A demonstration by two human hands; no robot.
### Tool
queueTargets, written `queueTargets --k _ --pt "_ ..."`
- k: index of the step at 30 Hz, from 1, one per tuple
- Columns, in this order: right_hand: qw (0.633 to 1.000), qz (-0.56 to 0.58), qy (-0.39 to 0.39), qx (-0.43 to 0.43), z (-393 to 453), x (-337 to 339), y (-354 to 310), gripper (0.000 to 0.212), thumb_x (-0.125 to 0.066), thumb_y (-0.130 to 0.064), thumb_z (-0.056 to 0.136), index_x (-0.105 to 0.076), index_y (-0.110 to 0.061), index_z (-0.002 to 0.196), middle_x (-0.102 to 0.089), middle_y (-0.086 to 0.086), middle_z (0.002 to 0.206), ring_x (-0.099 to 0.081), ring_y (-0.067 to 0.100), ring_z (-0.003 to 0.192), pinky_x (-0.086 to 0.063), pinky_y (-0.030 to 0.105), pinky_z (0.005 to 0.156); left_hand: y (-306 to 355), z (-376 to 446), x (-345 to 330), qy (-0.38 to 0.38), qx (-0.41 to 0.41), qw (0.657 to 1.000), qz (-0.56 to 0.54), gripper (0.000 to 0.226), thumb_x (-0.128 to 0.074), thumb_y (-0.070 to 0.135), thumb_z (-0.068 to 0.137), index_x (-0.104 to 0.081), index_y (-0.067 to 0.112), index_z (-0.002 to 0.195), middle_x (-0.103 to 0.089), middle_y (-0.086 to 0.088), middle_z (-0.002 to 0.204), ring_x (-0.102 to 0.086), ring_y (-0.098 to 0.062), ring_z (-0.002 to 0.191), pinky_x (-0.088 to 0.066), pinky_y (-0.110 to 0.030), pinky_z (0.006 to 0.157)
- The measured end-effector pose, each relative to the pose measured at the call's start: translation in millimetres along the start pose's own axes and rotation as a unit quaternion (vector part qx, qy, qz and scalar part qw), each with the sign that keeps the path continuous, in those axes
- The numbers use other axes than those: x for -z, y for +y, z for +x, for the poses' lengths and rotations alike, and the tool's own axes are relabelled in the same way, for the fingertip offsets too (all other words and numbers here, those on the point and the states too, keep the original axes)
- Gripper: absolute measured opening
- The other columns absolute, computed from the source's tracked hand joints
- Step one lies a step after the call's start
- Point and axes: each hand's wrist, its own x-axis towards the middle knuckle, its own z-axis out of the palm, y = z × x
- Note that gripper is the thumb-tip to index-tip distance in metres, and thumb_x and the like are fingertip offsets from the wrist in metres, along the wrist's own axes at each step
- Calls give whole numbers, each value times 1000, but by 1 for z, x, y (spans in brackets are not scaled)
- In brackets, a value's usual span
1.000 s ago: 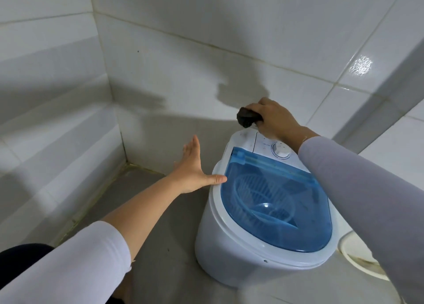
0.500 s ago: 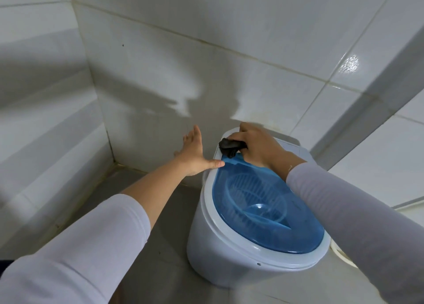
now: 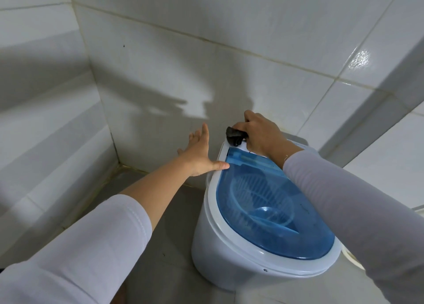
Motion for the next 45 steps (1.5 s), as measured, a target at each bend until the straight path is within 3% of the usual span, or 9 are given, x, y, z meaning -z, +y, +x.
queueTargets --k 11,21,26,31,41,45 --pt "999 -52 5 -13 13 2 4 48 -54 -2 85 -54 -21 129 -46 12 116 -49 32 104 -41 33 67 0 -2 2 -13 -3 1000 10 125 -70 55 74 28 23 145 19 -3 160 17 -22 147 -8 -60 117" --pt "993 -78 22 -83 22 0 3 37 -53 -1 86 -57 -12 122 -47 14 117 -51 32 102 -48 36 71 -1 -6 0 -5 -2 1000 -2 124 -70 53 75 27 23 146 19 -3 160 17 -23 147 -3 -60 115" --pt "987 18 27 -159 16 9 12 40 -55 -10 85 -55 -15 124 -49 14 118 -56 36 101 -41 34 71 -2 -6 -1 6 6 1000 -2 124 -70 54 75 26 21 146 18 -4 160 16 -23 148 -4 -60 115" --pt "954 149 72 -251 3 36 32 37 -53 -15 85 -53 -16 122 -63 15 112 -59 35 102 -41 31 73 4 -4 0 15 11 1000 9 125 -72 50 75 27 18 146 18 -5 160 16 -24 148 -6 -61 116" --pt "968 89 14 -233 -5 24 34 45 -55 -7 81 -46 -14 125 -58 14 119 -56 35 106 -43 36 75 18 0 -1 -3 14 1000 22 124 -72 45 77 28 18 145 19 -6 160 15 -25 148 -8 -61 115" --pt "972 87 0 -218 -1 18 29 40 -52 -3 83 -51 -13 121 -62 17 113 -58 36 102 -43 34 74 14 1 -2 0 20 1000 15 125 -73 47 75 27 19 146 17 -5 160 14 -25 148 -9 -61 115"
